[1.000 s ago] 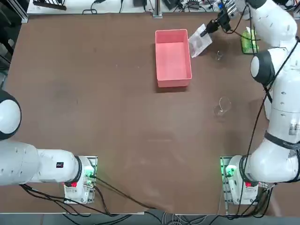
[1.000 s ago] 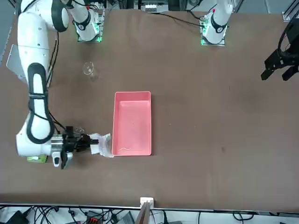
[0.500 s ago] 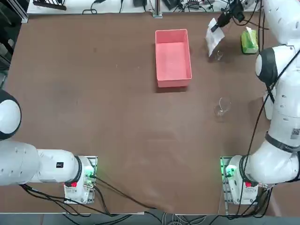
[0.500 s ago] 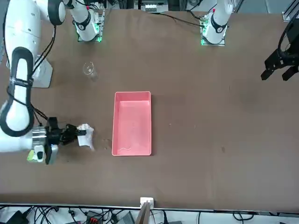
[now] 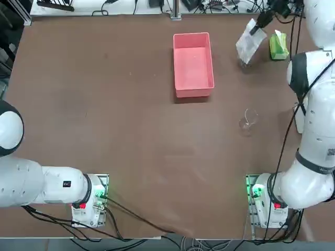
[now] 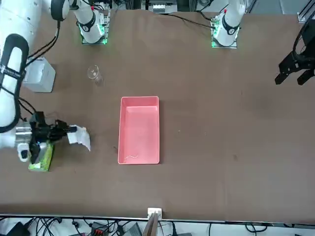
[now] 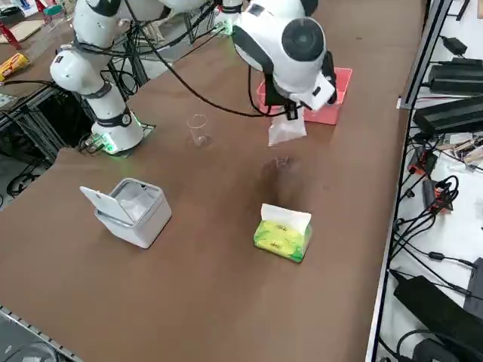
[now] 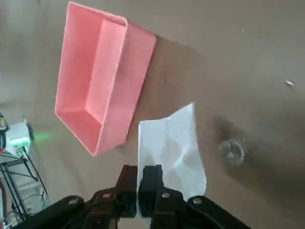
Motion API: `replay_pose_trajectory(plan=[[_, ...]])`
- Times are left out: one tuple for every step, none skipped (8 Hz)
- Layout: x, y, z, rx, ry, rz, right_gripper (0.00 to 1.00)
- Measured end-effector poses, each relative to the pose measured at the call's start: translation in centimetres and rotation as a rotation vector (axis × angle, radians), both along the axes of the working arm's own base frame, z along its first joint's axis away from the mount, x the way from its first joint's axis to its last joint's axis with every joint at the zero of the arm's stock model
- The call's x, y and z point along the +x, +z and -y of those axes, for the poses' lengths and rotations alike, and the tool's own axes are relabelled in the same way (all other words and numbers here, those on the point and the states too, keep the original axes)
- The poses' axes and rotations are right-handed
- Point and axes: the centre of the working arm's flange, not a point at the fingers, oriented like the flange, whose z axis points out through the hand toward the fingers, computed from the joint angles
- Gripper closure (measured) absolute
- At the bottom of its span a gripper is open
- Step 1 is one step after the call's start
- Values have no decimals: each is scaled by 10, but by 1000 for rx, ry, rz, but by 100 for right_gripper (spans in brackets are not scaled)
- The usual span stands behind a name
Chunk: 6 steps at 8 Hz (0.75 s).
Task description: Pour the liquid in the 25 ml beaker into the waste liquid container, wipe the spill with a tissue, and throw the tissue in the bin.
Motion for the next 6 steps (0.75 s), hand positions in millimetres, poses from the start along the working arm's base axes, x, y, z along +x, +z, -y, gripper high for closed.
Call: replay_pose_trajectory(plan=[[-10, 10, 16, -38, -4, -17, 95], [-22, 19, 33, -74, -11, -38, 94], [-36, 26, 50, -92, -19, -69, 93], [-52, 32, 67, -109, -25, -102, 93], [-67, 38, 83, -128, -34, -128, 93], [-86, 43, 100, -147, -47, -156, 93]])
